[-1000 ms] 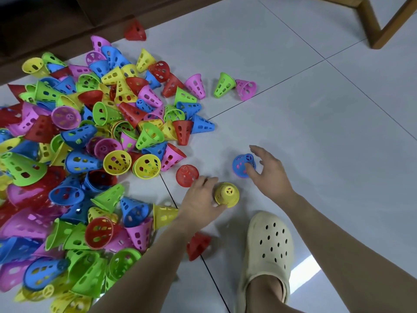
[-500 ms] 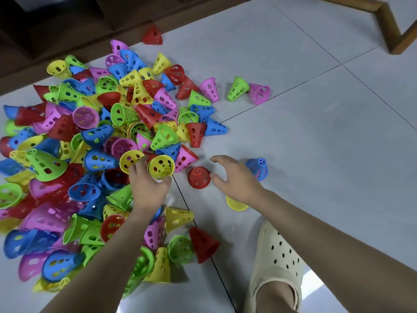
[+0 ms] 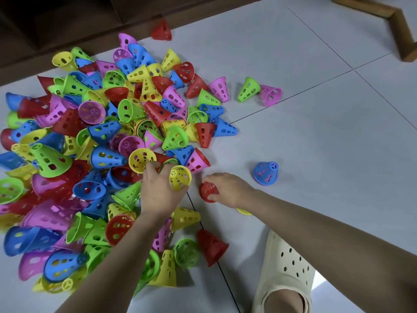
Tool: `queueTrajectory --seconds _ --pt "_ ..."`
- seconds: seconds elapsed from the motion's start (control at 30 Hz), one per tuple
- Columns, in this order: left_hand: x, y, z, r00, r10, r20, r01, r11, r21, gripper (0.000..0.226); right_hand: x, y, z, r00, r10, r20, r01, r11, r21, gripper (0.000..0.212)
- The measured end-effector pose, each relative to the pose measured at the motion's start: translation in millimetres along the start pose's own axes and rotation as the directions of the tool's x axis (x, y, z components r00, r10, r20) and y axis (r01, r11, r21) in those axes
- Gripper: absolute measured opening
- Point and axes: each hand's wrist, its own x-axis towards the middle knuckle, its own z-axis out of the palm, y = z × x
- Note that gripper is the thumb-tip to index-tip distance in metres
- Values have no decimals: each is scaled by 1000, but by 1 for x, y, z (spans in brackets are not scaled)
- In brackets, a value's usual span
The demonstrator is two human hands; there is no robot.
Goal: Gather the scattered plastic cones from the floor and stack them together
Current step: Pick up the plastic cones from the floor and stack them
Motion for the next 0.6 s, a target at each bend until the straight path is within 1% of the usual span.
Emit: queueTrajectory --seconds 0.13,0.27,0.33,0.4,0.43,0.5,0.53,0.6 --pt "-25 -8 6 998 -46 51 46 999 1 61 -1 3 3 1000 16 -21 -15 999 41 52" --pt "-39 -9 3 990 -97 106 104 993 -61 61 -6 4 0 999 30 -20 -29 998 53 45" --pt "-37 -7 2 980 -128 150 130 992 -3 60 -10 4 -2 998 42 -40 -39 996 75 43" --pt "-30 -3 1 941 -205 271 184 978 100 68 -15 3 -6 993 64 -98 -51 990 135 44" --pt "-25 0 0 904 -261 339 231 965 127 74 -18 2 -8 989 78 -129 -56 984 168 44" --pt "-14 3 0 826 -349 442 327 936 129 78 -27 4 -11 979 106 -176 -64 971 229 43" --pt "-9 2 1 800 -367 475 357 927 116 78 -33 5 -12 972 120 -203 -61 959 277 41" --pt "-2 4 4 774 -369 515 390 918 73 78 -46 9 -11 944 169 -283 -38 909 416 36"
